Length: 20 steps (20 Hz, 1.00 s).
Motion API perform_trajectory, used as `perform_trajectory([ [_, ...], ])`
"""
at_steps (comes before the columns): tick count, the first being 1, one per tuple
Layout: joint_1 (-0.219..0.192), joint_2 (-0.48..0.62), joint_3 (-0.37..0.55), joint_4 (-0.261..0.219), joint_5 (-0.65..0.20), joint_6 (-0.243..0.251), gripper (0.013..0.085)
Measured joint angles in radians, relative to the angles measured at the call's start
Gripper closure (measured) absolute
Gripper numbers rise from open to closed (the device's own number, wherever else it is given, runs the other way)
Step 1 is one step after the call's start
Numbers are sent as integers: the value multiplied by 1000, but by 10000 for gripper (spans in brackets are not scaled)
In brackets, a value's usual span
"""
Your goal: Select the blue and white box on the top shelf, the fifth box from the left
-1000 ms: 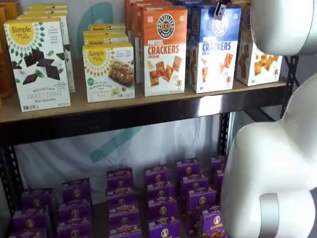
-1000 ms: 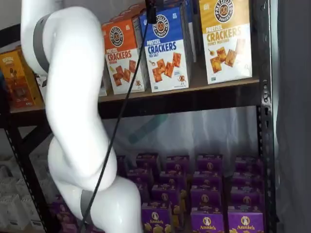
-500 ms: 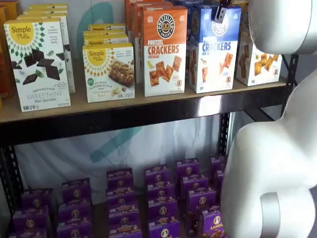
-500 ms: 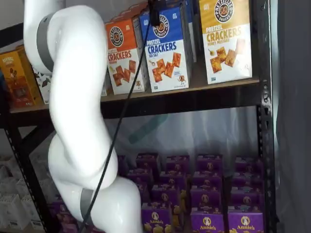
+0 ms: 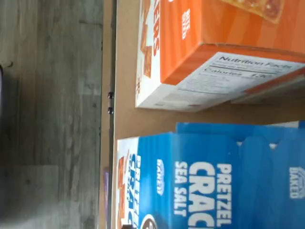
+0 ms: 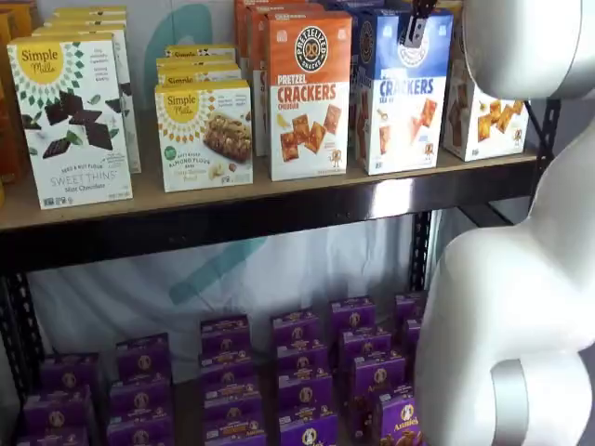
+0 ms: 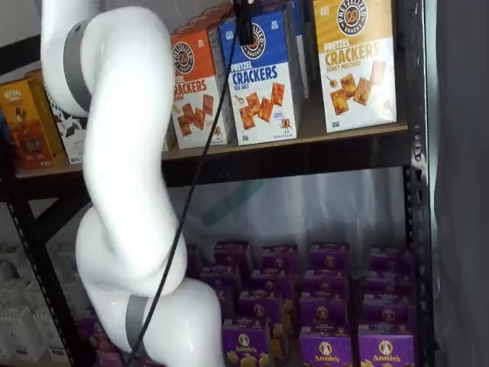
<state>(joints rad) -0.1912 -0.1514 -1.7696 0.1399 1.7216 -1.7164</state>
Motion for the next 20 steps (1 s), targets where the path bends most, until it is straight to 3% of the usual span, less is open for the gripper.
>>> perform_trajectory([
  [6,24,17,-26,-37,31,12,130],
  [13,45,84,-144,-77,140,24,130],
  [20,54,98,-164,-90,154,28,130],
])
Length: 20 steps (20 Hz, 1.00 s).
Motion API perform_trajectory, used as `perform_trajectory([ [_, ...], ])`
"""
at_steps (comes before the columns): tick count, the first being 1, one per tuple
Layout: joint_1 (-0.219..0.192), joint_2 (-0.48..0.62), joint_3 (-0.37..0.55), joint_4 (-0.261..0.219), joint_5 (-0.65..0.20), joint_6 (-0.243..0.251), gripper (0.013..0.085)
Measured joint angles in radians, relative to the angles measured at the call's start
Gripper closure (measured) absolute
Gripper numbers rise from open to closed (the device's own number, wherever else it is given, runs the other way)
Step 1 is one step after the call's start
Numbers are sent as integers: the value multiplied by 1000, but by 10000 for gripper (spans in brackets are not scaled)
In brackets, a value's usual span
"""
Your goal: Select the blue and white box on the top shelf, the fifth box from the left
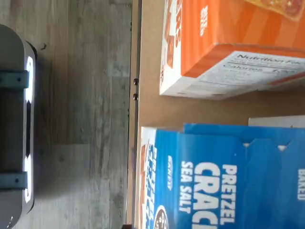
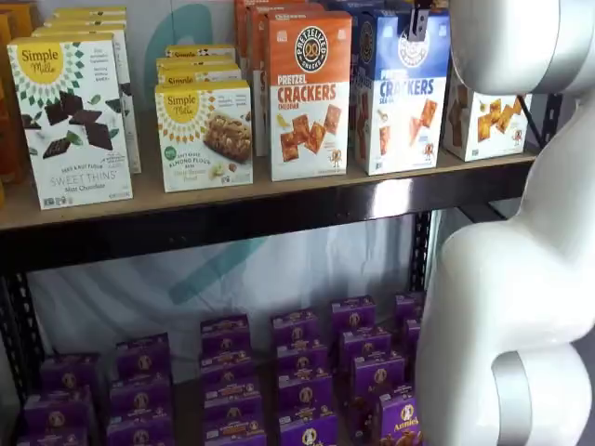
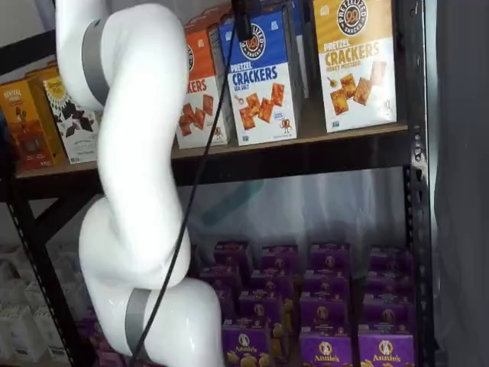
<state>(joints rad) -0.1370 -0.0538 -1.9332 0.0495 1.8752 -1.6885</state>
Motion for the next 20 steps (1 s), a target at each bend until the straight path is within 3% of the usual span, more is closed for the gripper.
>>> perform_trajectory([
  [9,11,0,23,-24,-11,2,130],
  [14,5,6,20,-14,-2,-1,130],
  [20,-5,8,17,6,2,-2,290],
])
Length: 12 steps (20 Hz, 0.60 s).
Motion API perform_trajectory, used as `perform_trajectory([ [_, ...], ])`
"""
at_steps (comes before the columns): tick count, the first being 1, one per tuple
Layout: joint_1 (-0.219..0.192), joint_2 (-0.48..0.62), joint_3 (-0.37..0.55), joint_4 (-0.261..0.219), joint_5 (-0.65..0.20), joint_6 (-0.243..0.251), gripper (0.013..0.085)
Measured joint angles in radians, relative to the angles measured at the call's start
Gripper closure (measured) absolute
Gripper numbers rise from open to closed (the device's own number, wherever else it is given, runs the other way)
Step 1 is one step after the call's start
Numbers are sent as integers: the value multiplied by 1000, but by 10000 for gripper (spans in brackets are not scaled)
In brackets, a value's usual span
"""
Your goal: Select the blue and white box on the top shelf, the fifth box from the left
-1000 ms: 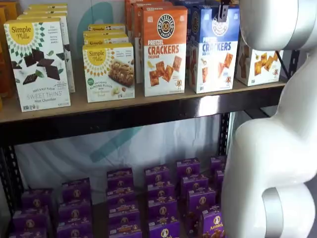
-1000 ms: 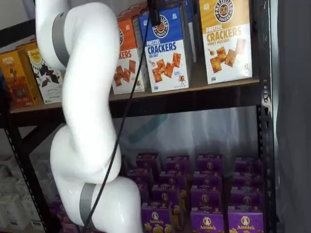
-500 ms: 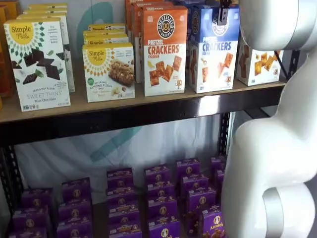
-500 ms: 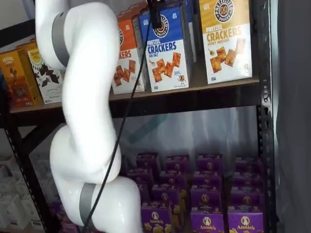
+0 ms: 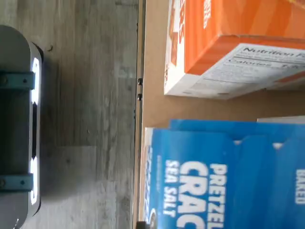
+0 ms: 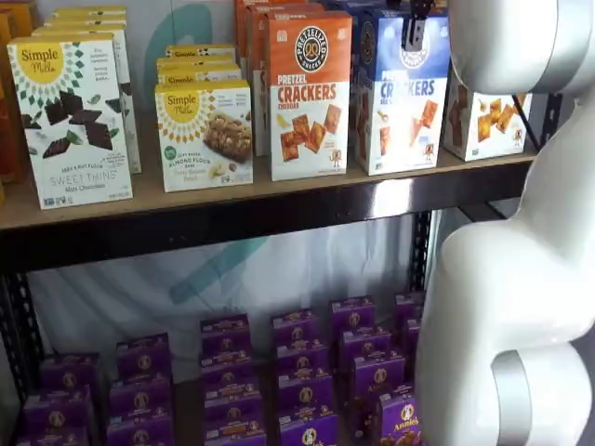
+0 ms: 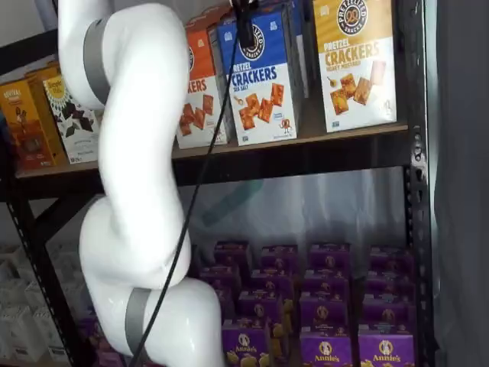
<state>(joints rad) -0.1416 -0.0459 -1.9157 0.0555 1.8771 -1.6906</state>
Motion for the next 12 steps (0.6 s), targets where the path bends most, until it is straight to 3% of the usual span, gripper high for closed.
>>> perform_trajectory([
  [6,-1,-6,9,3,-4,0,290],
  [10,0,-9,15,5,-6,2,410],
  [12,0,-10,15,6,-4,2,410],
])
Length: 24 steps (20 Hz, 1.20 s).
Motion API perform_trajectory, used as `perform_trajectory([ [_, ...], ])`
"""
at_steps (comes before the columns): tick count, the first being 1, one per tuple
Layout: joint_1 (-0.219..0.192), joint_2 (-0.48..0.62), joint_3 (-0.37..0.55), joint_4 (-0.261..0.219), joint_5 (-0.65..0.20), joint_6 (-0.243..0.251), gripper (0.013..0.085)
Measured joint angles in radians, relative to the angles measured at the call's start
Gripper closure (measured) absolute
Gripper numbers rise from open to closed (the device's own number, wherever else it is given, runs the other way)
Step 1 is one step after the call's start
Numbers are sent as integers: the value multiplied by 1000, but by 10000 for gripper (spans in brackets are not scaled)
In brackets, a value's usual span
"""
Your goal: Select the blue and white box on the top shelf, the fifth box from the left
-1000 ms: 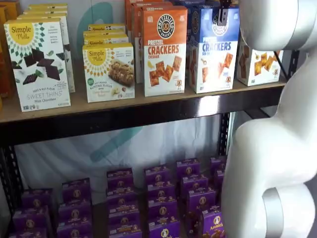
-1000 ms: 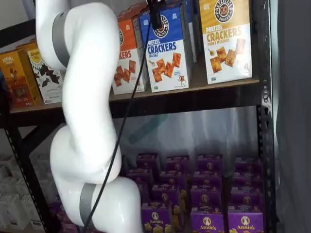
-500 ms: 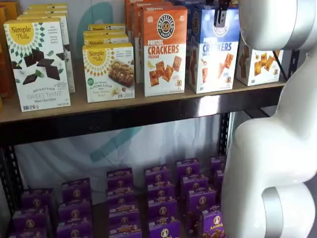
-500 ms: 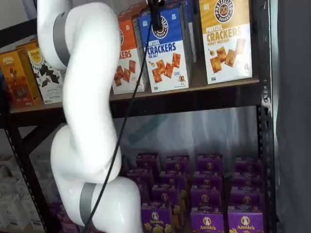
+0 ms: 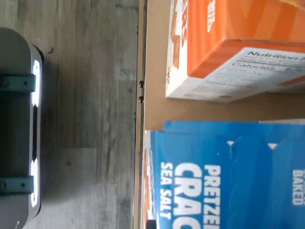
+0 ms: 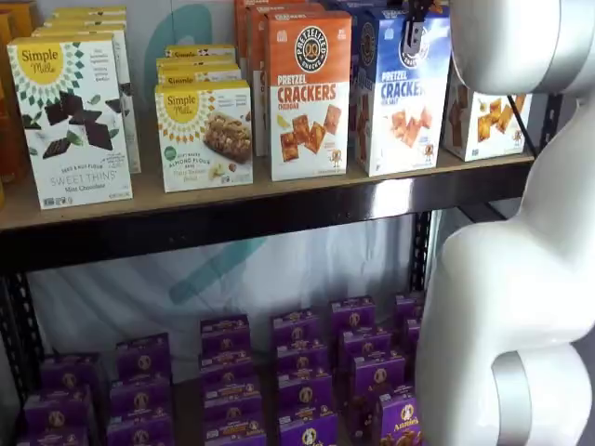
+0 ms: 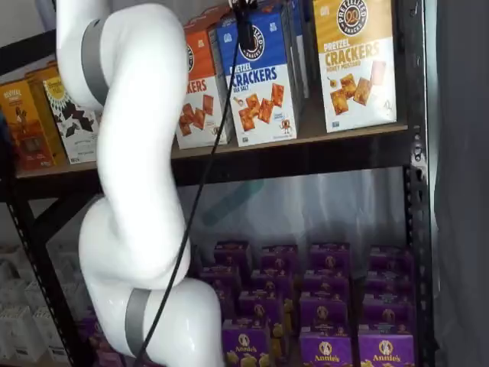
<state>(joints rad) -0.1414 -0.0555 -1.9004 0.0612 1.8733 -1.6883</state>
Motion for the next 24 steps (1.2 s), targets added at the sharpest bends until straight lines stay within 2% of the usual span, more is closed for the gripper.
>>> perform_trajectory([
  [10,1,-14,5,7,26,4,410],
  [18,-6,-101,83,15,8,1,410],
  [24,-12,-221,203,21,-14,-3,410],
])
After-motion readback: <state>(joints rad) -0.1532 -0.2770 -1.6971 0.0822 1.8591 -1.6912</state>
